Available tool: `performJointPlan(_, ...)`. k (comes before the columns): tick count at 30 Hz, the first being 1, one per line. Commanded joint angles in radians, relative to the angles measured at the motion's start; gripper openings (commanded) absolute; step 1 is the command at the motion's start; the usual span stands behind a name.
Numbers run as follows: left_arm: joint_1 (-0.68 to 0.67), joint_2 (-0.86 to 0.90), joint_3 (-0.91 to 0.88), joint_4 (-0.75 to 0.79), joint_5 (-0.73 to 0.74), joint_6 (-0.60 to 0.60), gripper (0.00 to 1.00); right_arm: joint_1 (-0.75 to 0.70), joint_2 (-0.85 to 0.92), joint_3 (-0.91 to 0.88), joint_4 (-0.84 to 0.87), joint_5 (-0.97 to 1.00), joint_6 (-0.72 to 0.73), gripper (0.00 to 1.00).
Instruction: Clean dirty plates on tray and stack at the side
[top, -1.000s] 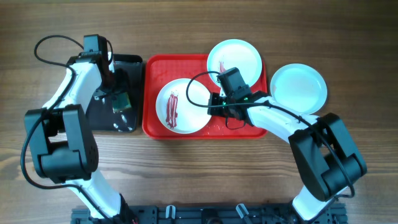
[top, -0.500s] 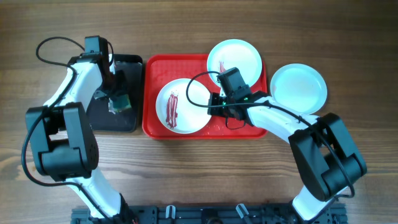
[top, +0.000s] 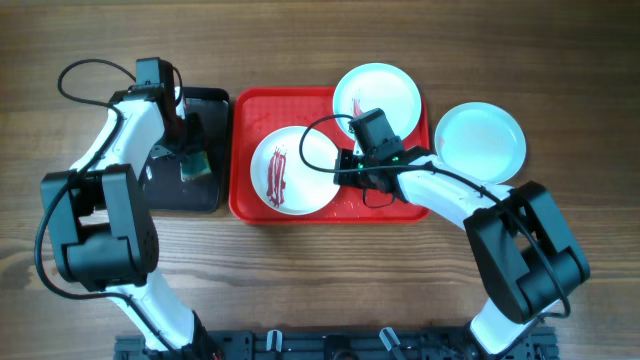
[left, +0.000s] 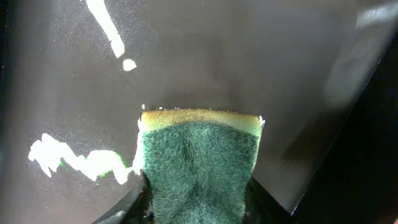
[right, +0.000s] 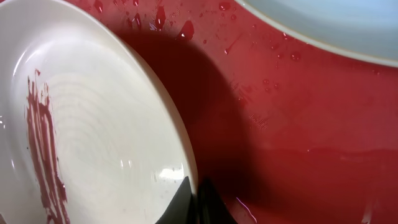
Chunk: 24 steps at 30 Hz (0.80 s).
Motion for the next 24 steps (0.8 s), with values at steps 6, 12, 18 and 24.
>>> performJointPlan(6,-0.01,0.019,0.015,0.0,0.058,0.001,0.49,0.002,0.019,0.01,0.006,-0.017,-0.013,0.04)
performJointPlan(12,-0.013,0.019,0.012,0.004,0.058,0.001,0.49,0.002,0.019,0.01,0.006,-0.017,-0.014,0.04)
performJointPlan(18,-0.013,0.019,-0.042,0.062,0.056,0.002,0.43,0.002,0.019,0.01,0.005,-0.017,-0.015,0.04)
performJointPlan(24,-0.013,0.019,-0.046,0.064,0.057,0.002,0.19,0.002,0.019,0.01,0.003,-0.018,-0.021,0.04)
